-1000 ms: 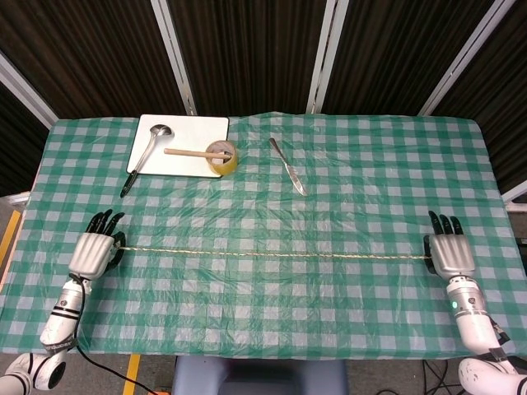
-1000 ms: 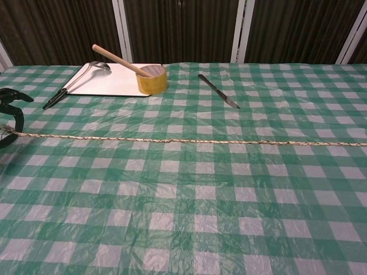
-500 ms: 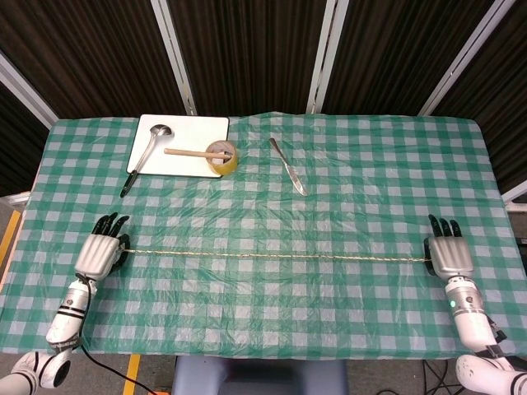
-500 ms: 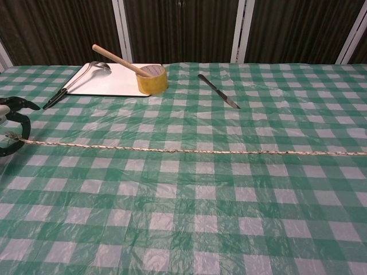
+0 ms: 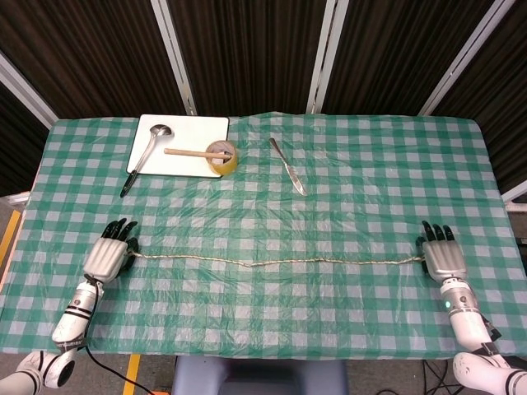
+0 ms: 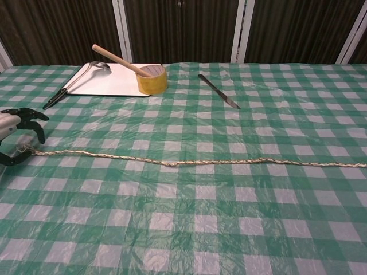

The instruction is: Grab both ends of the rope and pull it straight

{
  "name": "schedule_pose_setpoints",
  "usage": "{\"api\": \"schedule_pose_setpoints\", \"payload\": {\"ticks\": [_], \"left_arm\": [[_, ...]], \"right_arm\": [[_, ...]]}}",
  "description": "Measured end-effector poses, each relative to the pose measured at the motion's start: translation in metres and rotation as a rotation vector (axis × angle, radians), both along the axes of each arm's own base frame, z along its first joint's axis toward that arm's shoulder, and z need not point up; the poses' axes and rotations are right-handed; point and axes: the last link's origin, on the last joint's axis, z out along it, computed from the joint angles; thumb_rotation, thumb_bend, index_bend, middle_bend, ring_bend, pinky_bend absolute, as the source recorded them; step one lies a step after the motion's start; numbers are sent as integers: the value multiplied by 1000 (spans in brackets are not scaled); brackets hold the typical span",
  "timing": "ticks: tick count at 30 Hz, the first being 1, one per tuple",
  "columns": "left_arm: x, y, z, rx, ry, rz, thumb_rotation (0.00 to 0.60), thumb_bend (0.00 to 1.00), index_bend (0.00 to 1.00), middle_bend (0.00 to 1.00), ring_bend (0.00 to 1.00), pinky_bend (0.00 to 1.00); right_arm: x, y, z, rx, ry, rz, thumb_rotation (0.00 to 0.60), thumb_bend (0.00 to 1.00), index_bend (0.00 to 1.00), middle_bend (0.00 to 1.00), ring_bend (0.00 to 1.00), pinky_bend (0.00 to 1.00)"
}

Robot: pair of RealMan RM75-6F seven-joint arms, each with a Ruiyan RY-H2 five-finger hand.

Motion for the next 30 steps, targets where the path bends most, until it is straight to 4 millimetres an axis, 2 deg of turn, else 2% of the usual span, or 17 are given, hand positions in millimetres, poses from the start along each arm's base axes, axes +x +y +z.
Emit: {"api": "schedule_pose_setpoints", "payload": {"ticks": [1,3,10,15,19,23,26,29,30], "left_arm": [[0,0,1,1,-2,2,600,446,17,18,0,101],[0,-1,4,5,-10,6,600,440,0,2,0,101],[4,-9,24,23,-106,3,600,428,0,0,0,102],[10,-30,49,34,-220,-21,600,418,0,0,0,97],[15,-57,71,36,-283,-40,600,417,0,0,0,87],[20,-100,98,82,-318,-42,600,418,0,0,0,73],[19,-127,112,117,-282,-24,600,418,0,0,0,60],[19,-139,119,136,-212,-17,600,414,0,0,0,52],[19,-141,121,143,-194,-15,600,414,0,0,0,51]], "right_arm": [[0,0,1,2,4,0,600,408,46,0,0,0],[1,1,3,0,6,0,600,394,2,0,0,0],[4,10,22,-58,-18,16,600,368,0,0,0,0],[14,28,41,-136,-68,68,600,367,0,0,0,0],[24,52,57,-212,-115,131,600,352,0,0,0,0],[35,90,70,-294,-168,212,600,343,0,0,0,0],[42,119,76,-351,-216,274,600,340,0,0,0,0],[48,142,76,-357,-246,318,600,340,0,0,0,0],[48,144,76,-354,-249,318,600,340,0,0,0,0]]}}
